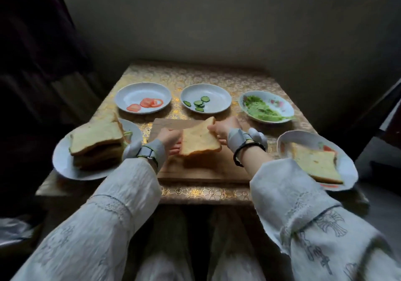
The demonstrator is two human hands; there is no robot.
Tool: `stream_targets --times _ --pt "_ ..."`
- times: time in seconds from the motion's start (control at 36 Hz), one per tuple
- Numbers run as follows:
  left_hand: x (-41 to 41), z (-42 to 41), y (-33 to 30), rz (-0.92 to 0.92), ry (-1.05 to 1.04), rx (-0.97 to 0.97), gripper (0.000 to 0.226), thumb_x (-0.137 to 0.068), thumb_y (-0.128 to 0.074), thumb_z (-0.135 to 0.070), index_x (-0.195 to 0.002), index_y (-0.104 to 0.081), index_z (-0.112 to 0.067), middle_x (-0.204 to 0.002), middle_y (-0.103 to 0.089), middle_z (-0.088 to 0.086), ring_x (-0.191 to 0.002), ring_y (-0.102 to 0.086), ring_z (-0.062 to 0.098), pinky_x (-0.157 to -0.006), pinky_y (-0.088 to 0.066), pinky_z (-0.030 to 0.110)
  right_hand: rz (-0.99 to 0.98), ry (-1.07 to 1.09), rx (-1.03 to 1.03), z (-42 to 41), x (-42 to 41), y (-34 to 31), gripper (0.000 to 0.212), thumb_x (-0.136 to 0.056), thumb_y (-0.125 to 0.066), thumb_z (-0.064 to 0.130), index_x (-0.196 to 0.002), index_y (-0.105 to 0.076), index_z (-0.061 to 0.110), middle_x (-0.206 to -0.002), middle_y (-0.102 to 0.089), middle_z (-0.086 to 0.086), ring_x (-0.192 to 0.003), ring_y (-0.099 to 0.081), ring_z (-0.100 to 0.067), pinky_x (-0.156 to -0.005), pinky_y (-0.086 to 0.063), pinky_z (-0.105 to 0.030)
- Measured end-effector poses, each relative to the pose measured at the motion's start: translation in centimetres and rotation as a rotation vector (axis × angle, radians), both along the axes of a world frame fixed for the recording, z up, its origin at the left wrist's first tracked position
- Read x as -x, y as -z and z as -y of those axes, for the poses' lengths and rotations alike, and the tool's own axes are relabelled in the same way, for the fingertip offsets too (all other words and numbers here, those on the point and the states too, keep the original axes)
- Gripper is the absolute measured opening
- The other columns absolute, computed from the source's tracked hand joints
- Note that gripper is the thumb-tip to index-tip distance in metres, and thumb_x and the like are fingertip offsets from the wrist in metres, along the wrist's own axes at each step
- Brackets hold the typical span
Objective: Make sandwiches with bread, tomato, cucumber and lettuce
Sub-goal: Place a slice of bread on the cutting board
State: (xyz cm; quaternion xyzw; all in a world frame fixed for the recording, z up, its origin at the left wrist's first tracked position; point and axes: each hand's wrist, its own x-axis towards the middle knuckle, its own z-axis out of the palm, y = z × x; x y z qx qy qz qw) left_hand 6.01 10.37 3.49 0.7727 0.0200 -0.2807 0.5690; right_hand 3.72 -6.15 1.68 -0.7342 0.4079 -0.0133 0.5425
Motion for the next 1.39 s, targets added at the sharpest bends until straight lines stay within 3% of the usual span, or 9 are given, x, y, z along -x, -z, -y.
stream_targets --times 0.11,0.31,0.44,0.53,0.72,0.81,0.89,1.17,1.39 --pt "-0.3 -1.1 1.1 0.027 0.008 -0.066 0.039 -0.098 -0.037 -0.016 -0.132 -0.042 0.002 -0.073 -0.052 0.004 -0.06 -0.051 0.013 -0.052 -0.044 0.02 -0.052 -0.043 -0.022 -2.0 0.6 0.0 0.038 -0.072 -0.076 0.016 -0.106 -0.064 0.003 -0.109 -0.068 -0.013 -0.103 -0.065 -0.029 -0.09 -0.055 -0.042" --pt "-0.3 -0.8 1.1 0.079 0.036 -0.158 0.037 -0.099 -0.035 -0.017 -0.127 -0.049 0.003 -0.102 -0.057 0.015 -0.08 -0.06 0.024 -0.056 -0.046 0.024 -0.166 -0.076 0.258 -2.6 1.8 -0.2 0.041 -0.082 -0.067 0.023 -0.116 -0.059 0.001 -0.116 -0.066 -0.014 -0.108 -0.063 -0.029 -0.084 -0.05 -0.03" --pt "-0.8 -0.7 1.7 0.174 0.065 -0.265 0.03 -0.097 -0.042 -0.023 -0.082 -0.061 -0.004 -0.103 -0.065 0.017 -0.098 -0.064 0.031 -0.091 -0.054 0.041 -0.196 -0.136 0.448 -2.7 1.8 0.2 0.031 -0.09 -0.058 0.013 -0.118 -0.061 0.0 -0.125 -0.061 -0.018 -0.117 -0.056 -0.033 -0.093 -0.046 -0.032" --pt "-0.7 -0.6 1.6 0.216 0.083 -0.321 0.032 -0.096 -0.042 -0.02 -0.067 -0.054 -0.012 -0.093 -0.061 0.014 -0.097 -0.065 0.032 -0.095 -0.052 0.045 -0.172 -0.219 0.546 -2.9 2.0 0.1 0.025 -0.088 -0.054 0.006 -0.11 -0.065 0.003 -0.119 -0.064 -0.016 -0.114 -0.057 -0.034 -0.09 -0.046 -0.031" --pt "-1.3 -0.3 0.7 0.227 0.212 -0.465 0.027 -0.093 -0.041 -0.01 -0.103 -0.061 0.005 -0.094 -0.061 0.018 -0.091 -0.065 0.031 -0.087 -0.056 0.041 -0.247 -0.408 0.687 -2.8 2.0 -0.1 0.027 -0.087 -0.053 0.009 -0.11 -0.064 0.002 -0.112 -0.066 -0.017 -0.103 -0.062 -0.032 -0.079 -0.049 -0.03" --pt "-2.0 -0.3 -0.8 0.184 0.32 -0.531 0.022 -0.095 -0.04 -0.011 -0.103 -0.057 0.0 -0.091 -0.06 0.015 -0.064 -0.059 0.02 -0.062 -0.054 0.029 -0.298 -0.469 0.724 -2.4 1.3 -1.1 0.011 -0.088 -0.055 0.012 -0.089 -0.062 0.004 -0.088 -0.061 -0.011 -0.079 -0.059 -0.026 -0.065 -0.044 -0.027" --pt "-3.5 -0.5 -2.6 0.136 0.456 -0.596 0.029 -0.097 -0.043 -0.016 -0.117 -0.055 0.001 -0.099 -0.063 0.011 -0.064 -0.057 0.017 -0.059 -0.049 0.023 -0.318 -0.48 0.774 -2.0 -0.2 -2.5 0.026 -0.09 -0.053 0.015 -0.066 -0.046 0.008 -0.066 -0.046 -0.004 -0.056 -0.044 -0.017 -0.053 -0.037 -0.026" --pt "-12.5 -1.1 -6.8 0.361 0.611 -0.865 0.025 -0.093 -0.051 -0.022 -0.108 -0.064 -0.006 -0.093 -0.059 0.007 -0.066 -0.052 0.018 -0.054 -0.04 0.022 -0.226 -0.712 0.865 -3.1 -9.5 -5.4 0.02 -0.092 -0.051 0.021 -0.09 -0.065 0.008 -0.087 -0.059 -0.011 -0.079 -0.055 -0.028 -0.061 -0.036 -0.025" --pt "-20.6 -2.0 -5.6 0.421 0.576 -1.015 0.037 -0.091 -0.055 -0.006 -0.128 -0.056 -0.001 -0.108 -0.054 0.01 -0.099 -0.049 0.022 -0.081 -0.038 0.027 -0.08 -0.807 0.856 -4.8 -18.2 -4.8 0.028 -0.095 -0.048 0.018 -0.113 -0.068 0.008 -0.115 -0.068 -0.012 -0.105 -0.063 -0.03 -0.085 -0.052 -0.033"
